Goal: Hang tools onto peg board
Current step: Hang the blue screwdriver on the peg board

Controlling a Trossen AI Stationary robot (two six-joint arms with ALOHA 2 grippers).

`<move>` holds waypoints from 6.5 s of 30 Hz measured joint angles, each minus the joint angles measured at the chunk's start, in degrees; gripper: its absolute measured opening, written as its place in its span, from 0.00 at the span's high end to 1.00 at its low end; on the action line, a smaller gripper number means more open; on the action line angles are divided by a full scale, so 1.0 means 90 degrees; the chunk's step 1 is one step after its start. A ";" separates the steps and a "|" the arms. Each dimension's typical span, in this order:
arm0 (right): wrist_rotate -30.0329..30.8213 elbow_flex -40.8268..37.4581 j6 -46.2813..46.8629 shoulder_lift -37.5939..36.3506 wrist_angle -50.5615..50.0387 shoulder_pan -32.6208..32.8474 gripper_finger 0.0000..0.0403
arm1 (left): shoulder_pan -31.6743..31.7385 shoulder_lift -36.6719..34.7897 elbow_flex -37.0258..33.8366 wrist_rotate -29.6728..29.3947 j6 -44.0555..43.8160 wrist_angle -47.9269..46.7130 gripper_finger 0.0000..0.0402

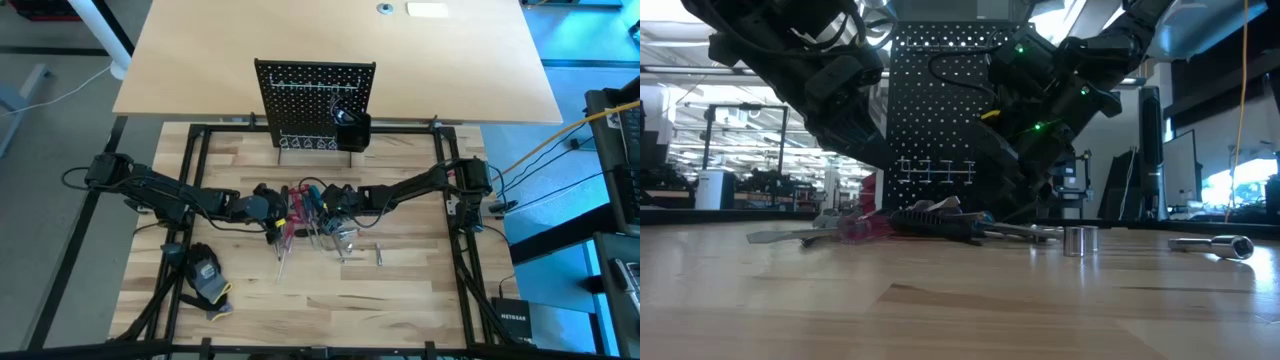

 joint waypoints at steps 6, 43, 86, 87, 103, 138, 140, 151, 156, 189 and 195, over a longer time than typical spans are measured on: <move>0.0116 0.0001 -0.0128 0.0000 -0.0011 0.0000 0.40 | 0.0000 0.0000 0.0000 0.0000 0.0000 0.0002 0.56; 0.0467 -0.0022 -0.0226 0.0264 0.0211 -0.0008 0.63 | 0.0000 0.0000 0.0002 0.0000 -0.0002 0.0004 0.56; -0.0177 -0.0011 -0.3235 -0.2623 0.2801 0.0227 0.64 | 0.0046 0.0704 0.0028 -0.0313 0.0637 0.5973 0.56; -0.0297 -0.0011 -0.3366 -0.2623 0.3066 0.0249 0.64 | 0.0046 0.0799 0.0066 -0.0313 0.0688 0.6208 0.56; -0.1163 -0.0004 -0.3796 -0.2623 0.4133 0.0306 0.64 | 0.0038 0.1401 0.1022 0.0875 0.1706 0.6522 0.56; -0.1518 0.0011 -0.3961 -0.2532 0.4381 0.0505 0.48 | -0.0102 0.0666 0.1519 0.0763 0.2675 0.3796 0.98; -0.1462 0.0102 -0.3907 -0.2624 0.3907 0.0508 0.44 | -0.0115 0.0387 0.1518 0.0530 0.2661 0.3240 0.99; -0.0790 0.1269 -0.4217 -0.2759 0.1178 0.0508 0.38 | -0.0187 -0.0146 0.1515 -0.0248 0.2314 0.1867 0.99; -0.0793 0.1264 -0.4475 -0.2747 0.0892 0.0508 0.41 | -0.0221 -0.0151 0.1515 -0.0249 0.2307 0.1863 0.99; -0.1247 0.1232 -0.4554 -0.1989 0.1290 0.0508 0.48 | -0.0361 -0.0172 0.1515 -0.0279 0.2404 0.2120 0.99; -0.1246 0.0925 -0.4673 -0.1989 0.1869 0.0508 0.48 | -0.0444 -0.0172 0.1515 -0.0320 0.2461 0.2130 0.99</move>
